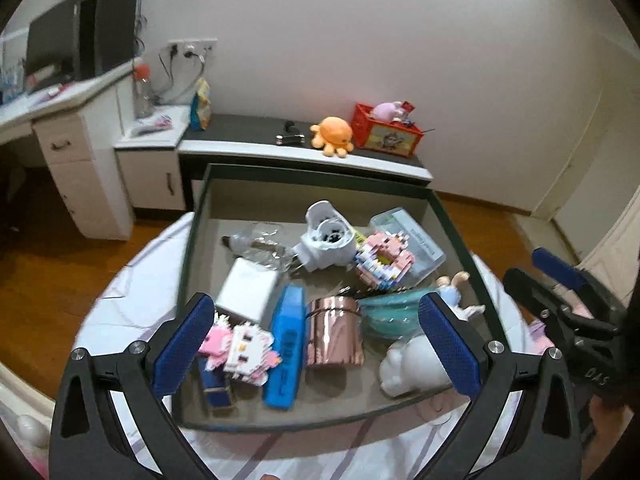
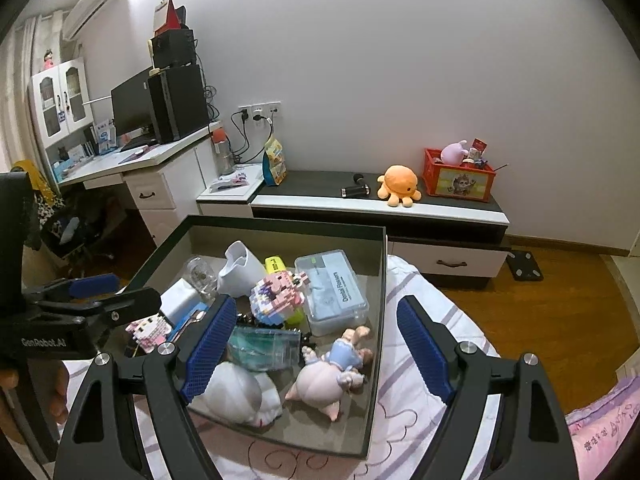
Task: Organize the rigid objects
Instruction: 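Withdraw both grippers from the pink box back over the bed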
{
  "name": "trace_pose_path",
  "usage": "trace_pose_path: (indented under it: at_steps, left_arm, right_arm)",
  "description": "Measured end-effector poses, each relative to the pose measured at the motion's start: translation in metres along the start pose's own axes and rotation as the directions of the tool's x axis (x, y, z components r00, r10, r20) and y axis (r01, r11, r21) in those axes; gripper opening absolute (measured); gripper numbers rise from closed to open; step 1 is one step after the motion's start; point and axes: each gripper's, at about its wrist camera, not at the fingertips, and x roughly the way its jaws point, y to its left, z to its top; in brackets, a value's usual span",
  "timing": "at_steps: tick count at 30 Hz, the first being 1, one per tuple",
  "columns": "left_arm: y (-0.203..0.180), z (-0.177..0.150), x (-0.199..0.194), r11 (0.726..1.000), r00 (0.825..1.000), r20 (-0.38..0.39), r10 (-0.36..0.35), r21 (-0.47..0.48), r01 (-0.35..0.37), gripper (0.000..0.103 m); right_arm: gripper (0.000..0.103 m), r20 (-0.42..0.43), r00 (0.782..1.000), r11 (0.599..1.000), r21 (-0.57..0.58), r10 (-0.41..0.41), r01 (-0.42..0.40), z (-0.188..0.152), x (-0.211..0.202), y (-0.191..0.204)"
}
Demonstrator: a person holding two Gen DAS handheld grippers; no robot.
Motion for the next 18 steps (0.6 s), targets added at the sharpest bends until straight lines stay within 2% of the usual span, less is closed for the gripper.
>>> trace_pose_path:
  at_steps: [10, 14, 18]
  left_arm:
    - [-0.015, -0.018, -0.038, 0.988, 0.991, 0.064, 0.119, 0.091, -0.124, 0.103]
    - [-0.019, -0.026, -0.053, 0.973, 0.978, 0.093, 0.187, 0.119, -0.198, 0.103]
    - [-0.026, -0.035, -0.072, 0.963, 0.967, 0.140, 0.211, 0.138, -0.230, 0.103]
  right_arm:
    - [0.084, -0.020, 1.000, 0.999, -0.048, 0.011, -0.012, -0.011, -0.021, 0.014]
    - [0.084, -0.020, 1.000, 0.998, -0.062, 0.007, -0.008, -0.015, -0.031, 0.020]
    - [0.084, -0.009, 1.000, 0.995, -0.097, 0.003, -0.004, -0.019, -0.047, 0.030]
